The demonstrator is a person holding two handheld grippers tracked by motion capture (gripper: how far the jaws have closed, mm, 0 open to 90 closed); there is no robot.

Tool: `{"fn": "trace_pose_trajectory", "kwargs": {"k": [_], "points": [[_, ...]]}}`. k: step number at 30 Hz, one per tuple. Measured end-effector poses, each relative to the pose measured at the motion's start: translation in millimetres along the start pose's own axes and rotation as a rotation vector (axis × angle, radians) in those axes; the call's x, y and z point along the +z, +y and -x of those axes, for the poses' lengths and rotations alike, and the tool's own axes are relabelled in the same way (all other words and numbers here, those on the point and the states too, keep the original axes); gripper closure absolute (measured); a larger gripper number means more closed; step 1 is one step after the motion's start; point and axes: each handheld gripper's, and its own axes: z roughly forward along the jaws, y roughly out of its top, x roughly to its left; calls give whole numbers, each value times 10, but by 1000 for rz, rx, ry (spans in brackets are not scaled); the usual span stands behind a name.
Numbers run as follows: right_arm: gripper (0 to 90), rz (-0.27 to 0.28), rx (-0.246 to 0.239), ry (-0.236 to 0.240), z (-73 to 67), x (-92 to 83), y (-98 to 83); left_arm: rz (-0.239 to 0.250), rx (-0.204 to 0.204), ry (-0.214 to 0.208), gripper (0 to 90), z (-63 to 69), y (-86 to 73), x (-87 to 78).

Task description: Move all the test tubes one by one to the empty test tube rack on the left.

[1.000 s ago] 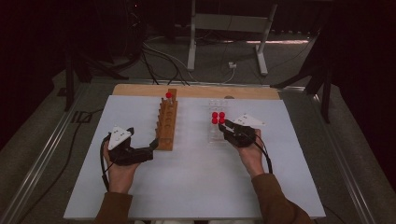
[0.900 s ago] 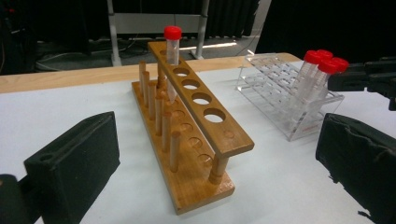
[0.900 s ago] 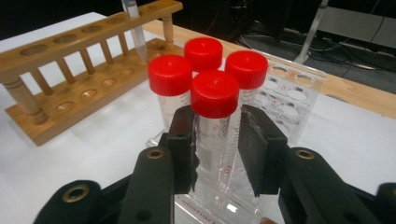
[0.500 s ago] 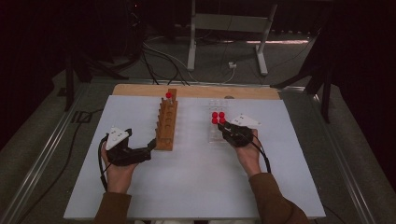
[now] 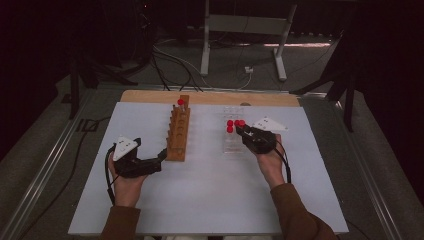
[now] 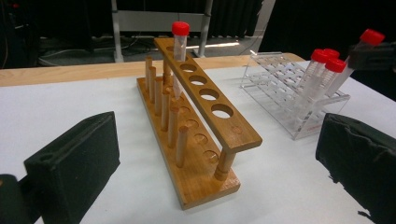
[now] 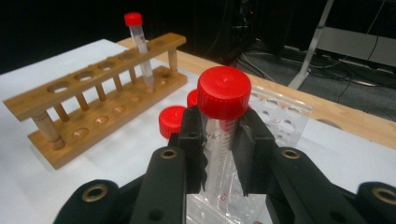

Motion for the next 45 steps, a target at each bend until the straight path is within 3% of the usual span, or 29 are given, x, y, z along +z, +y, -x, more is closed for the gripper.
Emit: {"fn": "trace_pose_trajectory", "kwargs": {"k": [3, 8, 18, 21, 29, 35, 45], "points": [[744, 6, 8, 0, 6, -51, 50, 12, 2, -8, 6, 34, 1, 3], [744, 26, 2, 11, 8, -175, 157, 14, 39, -42, 6, 194, 49, 55], [744, 8, 13, 60, -18, -306, 234, 20, 105, -111, 12, 487, 187, 260], [744, -2, 23, 81, -55, -309, 238, 16, 136, -121, 17, 583, 205, 351], [742, -35, 19, 155, -251, -260, 247, -3, 166, -190, 84, 821, 176, 623], [742, -52, 22, 209, -377, -223, 257, -16, 194, -224, 190, 975, 166, 758], [741, -68, 5, 263, -566, -179, 288, -37, 240, -271, 490, 1144, 142, 890]]}}
